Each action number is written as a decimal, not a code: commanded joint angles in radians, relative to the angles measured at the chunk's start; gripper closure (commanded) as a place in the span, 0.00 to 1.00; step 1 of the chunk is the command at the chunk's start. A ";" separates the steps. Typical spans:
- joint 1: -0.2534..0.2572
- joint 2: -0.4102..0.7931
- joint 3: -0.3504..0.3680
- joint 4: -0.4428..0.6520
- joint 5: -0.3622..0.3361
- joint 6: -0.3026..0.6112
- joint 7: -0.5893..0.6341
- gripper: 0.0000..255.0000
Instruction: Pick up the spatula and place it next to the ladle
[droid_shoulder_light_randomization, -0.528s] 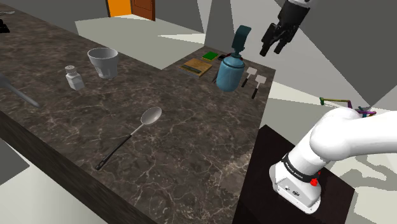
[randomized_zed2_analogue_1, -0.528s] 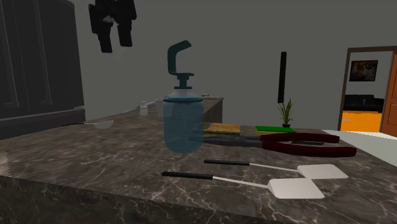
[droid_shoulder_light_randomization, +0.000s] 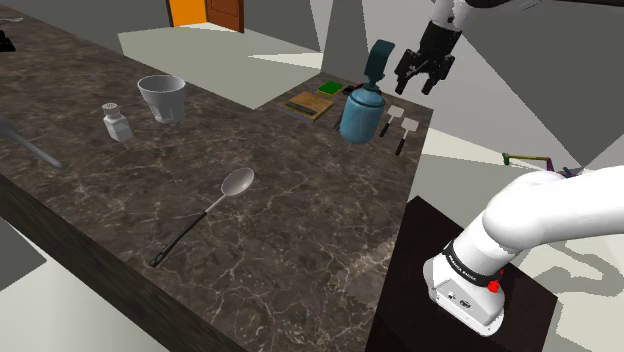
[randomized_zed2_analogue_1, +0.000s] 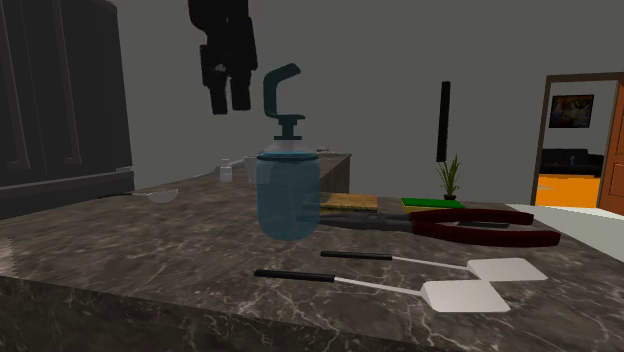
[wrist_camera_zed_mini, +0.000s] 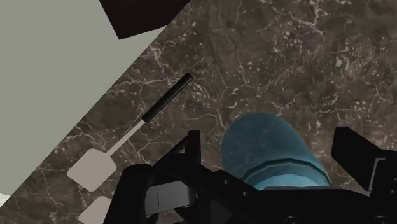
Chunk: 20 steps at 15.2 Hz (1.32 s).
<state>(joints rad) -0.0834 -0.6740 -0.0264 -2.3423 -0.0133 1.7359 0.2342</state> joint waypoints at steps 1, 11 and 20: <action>-0.030 0.065 -0.010 0.009 -0.001 0.044 0.049 0.00; -0.169 0.310 -0.088 0.016 -0.003 0.225 0.260 0.00; -0.267 0.492 -0.169 0.022 0.019 0.352 0.413 0.00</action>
<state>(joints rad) -0.3447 -0.1969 -0.1903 -2.3196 0.0023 2.0756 0.6346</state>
